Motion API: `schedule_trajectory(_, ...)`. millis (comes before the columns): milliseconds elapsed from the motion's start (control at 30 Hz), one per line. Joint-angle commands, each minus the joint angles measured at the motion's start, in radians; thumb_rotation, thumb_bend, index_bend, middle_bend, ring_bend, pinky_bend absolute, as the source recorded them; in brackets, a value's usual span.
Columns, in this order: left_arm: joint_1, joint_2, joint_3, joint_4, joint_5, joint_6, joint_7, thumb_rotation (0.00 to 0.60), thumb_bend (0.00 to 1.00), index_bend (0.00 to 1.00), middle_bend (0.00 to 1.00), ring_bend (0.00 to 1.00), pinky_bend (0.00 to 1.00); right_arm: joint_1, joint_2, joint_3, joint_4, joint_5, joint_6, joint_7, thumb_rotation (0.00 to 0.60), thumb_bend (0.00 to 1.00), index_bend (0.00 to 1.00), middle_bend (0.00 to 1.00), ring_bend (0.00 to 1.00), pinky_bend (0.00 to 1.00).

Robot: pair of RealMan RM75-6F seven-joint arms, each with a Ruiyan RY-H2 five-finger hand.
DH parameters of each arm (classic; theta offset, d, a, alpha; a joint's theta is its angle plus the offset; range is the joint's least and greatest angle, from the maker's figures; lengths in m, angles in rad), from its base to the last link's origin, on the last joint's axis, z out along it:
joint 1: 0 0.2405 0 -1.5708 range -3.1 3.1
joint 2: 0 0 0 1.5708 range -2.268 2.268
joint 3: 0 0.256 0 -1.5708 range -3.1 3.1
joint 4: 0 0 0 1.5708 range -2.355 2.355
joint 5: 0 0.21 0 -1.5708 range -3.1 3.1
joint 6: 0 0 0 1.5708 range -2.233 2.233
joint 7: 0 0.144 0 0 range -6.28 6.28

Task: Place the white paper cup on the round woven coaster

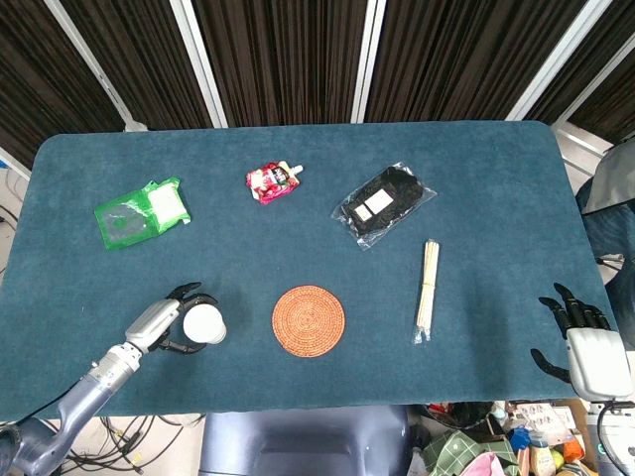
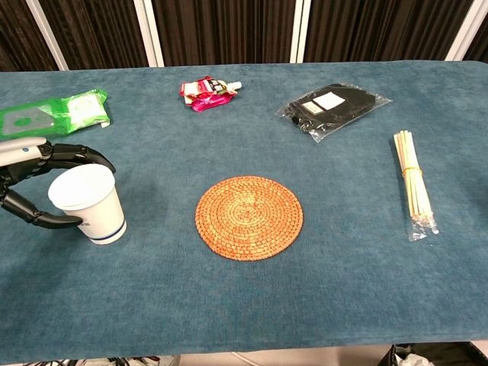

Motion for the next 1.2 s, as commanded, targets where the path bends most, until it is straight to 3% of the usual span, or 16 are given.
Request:
schedule_trajectory(33,0.000,0.000,0.001,-0.002,-0.001,0.000,0.005,0.600,0.25,0.27,0.32,0.00,0.00,0.000,-0.002,-0.001,0.000,-0.001,0.001,0.001,0.600,0.13,0.22,0.06,0.19,0.19)
schedule_trajectory(1200,0.004,0.012,0.002,-0.012,-0.009,0.010,0.017,0.600,0.28,0.27,0.32,0.00,0.00,-0.002,0.001,0.000,-0.002,0.001,0.002,0.001,0.600,0.13,0.22,0.06,0.19,0.19)
